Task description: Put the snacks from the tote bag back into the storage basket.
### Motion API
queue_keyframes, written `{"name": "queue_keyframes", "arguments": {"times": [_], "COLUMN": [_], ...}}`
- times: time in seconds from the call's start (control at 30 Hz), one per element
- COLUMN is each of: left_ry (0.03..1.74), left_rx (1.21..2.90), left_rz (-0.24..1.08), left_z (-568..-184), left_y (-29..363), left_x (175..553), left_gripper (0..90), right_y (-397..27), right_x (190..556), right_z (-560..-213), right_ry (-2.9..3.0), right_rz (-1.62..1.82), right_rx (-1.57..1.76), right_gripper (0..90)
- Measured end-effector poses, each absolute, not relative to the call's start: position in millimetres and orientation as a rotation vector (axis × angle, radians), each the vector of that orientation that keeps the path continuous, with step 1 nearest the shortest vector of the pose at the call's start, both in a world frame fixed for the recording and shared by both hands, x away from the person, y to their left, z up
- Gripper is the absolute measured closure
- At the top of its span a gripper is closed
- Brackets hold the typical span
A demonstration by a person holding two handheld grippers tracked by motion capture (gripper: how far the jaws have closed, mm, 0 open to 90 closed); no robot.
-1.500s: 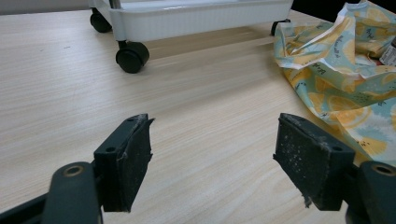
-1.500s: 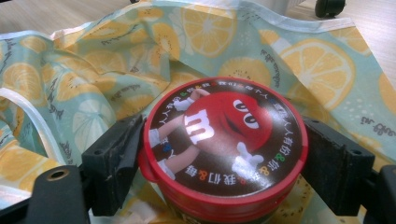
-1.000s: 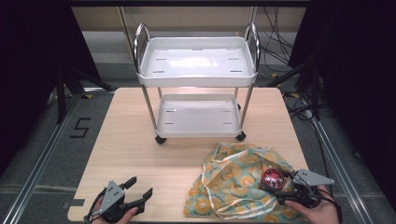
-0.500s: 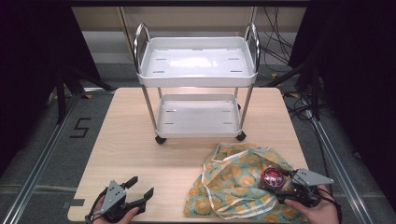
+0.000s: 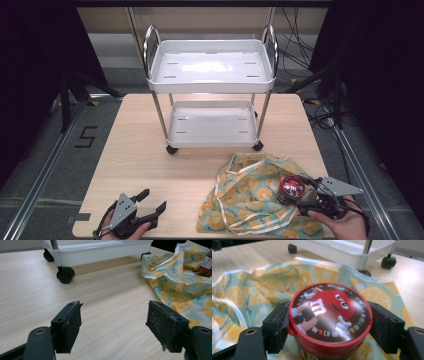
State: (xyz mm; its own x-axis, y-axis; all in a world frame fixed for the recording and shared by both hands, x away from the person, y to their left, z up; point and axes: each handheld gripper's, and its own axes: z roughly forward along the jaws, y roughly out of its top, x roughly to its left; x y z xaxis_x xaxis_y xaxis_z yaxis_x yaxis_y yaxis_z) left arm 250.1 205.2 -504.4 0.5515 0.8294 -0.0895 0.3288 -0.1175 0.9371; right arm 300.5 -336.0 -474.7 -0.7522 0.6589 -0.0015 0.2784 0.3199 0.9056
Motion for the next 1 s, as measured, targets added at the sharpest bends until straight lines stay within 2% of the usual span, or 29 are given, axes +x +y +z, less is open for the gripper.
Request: {"name": "queue_keyframes", "arguments": {"times": [0.47, 1.0], "left_ry": [0.963, 0.972], "left_rx": [1.708, 1.687], "left_rz": [0.550, 0.559], "left_z": [-505.5, -504.0], "left_y": [204.8, 207.9], "left_x": [250.6, 250.0], "left_gripper": [26.9, 27.3], "right_y": [-325.5, -310.3], "right_x": [308.4, 317.2], "right_z": [-444.9, -433.4], "right_ry": [2.221, 2.259], "right_rz": [1.365, 1.337], "right_rx": [0.746, 0.736], "right_gripper": [26.0, 26.1]}}
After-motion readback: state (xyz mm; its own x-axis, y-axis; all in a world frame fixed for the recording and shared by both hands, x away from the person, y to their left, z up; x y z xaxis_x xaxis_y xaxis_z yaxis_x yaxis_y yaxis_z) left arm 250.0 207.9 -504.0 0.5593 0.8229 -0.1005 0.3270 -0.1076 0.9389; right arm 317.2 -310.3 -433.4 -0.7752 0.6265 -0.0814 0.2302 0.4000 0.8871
